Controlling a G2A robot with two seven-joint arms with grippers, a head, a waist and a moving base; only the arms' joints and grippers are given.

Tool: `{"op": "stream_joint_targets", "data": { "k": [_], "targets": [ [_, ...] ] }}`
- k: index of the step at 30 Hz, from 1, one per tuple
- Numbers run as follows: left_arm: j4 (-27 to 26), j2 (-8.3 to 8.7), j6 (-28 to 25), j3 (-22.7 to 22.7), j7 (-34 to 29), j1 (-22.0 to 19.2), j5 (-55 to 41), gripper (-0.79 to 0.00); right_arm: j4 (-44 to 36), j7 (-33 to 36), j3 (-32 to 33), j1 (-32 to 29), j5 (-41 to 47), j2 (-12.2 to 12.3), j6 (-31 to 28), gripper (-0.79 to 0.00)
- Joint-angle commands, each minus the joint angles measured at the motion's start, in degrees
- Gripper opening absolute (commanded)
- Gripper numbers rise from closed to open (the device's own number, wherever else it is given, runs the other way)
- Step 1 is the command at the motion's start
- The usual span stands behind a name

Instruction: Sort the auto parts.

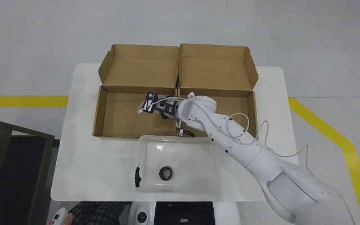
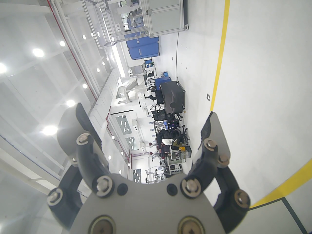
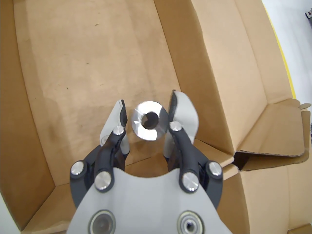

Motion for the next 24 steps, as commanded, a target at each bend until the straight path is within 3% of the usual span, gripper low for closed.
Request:
{"op": "stream_joint_targets", "data": {
  "k": [1, 6, 11, 24],
  "targets": [
    [0.0, 0.00, 0.0, 0.0, 0.0, 0.0, 0.0, 0.000, 0.1, 0.0, 0.2, -0.1, -0.2, -0.1, -0.1, -0.446],
    [0.0, 0.00, 0.0, 0.0, 0.0, 0.0, 0.0, 0.000, -1.5, -0.5, 1.5, -0.5, -1.0, -0.1, -0.4, -0.437],
    [0.0, 0.00, 0.0, 0.0, 0.0, 0.0, 0.0, 0.000, -8.2, -0.6, 4.3, -2.7, -3.0, 1.2, -1.4, -0.425],
    [0.0, 0.00, 0.0, 0.0, 0.0, 0.0, 0.0, 0.000, -30.8, 1.8, 13.4, -18.8, -4.2, 6.4, -11.3, -0.416]
  ]
}}
